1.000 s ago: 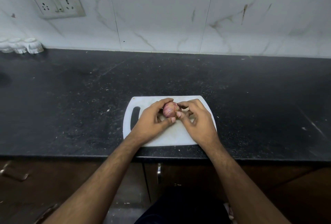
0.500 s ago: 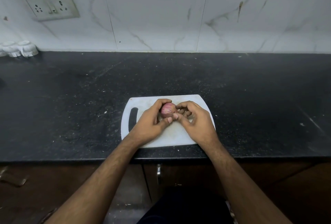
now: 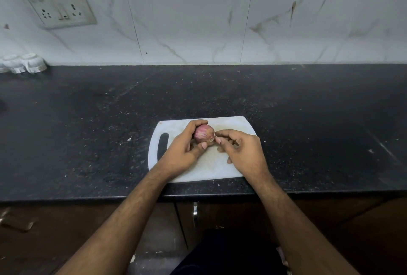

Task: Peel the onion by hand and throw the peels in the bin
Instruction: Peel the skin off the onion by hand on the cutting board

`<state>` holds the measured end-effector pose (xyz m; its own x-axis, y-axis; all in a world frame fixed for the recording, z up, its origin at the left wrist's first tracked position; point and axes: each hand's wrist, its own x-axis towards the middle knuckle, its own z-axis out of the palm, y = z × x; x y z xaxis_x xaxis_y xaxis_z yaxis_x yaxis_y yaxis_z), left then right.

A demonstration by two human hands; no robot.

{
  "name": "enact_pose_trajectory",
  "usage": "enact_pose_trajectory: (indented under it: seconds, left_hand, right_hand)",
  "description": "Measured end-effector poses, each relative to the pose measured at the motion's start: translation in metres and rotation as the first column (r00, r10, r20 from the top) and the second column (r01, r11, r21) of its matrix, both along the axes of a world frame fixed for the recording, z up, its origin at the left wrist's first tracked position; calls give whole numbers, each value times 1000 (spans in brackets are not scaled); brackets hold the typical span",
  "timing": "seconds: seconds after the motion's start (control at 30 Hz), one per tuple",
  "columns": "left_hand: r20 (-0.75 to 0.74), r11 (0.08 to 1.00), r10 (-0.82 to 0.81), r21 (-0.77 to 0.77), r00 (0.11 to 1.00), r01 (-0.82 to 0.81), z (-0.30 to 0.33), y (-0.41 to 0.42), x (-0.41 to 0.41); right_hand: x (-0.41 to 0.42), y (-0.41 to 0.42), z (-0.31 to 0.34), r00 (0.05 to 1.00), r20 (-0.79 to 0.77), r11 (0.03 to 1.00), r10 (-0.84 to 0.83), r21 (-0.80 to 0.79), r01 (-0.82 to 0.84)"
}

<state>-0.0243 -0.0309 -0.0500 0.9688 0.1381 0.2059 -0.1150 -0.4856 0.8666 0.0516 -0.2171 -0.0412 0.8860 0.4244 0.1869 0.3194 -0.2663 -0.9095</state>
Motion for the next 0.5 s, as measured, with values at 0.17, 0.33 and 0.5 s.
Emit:
enact_pose_trajectory:
  seconds: [0.17,0.33,0.5]
  left_hand:
    - [-33,1000,-21,14,999,22,0,2,1]
    - [-17,999,-26,38,1000,27,1,0,1]
    - [3,999,-19,48,1000,19,0,-2,2]
  right_hand:
    - [1,2,-4,1000,25,997,11,-71,-9]
    - [1,1,-6,997,76,995,18,-99,-11]
    - [0,1,-7,987,157,993,22,-119,-3]
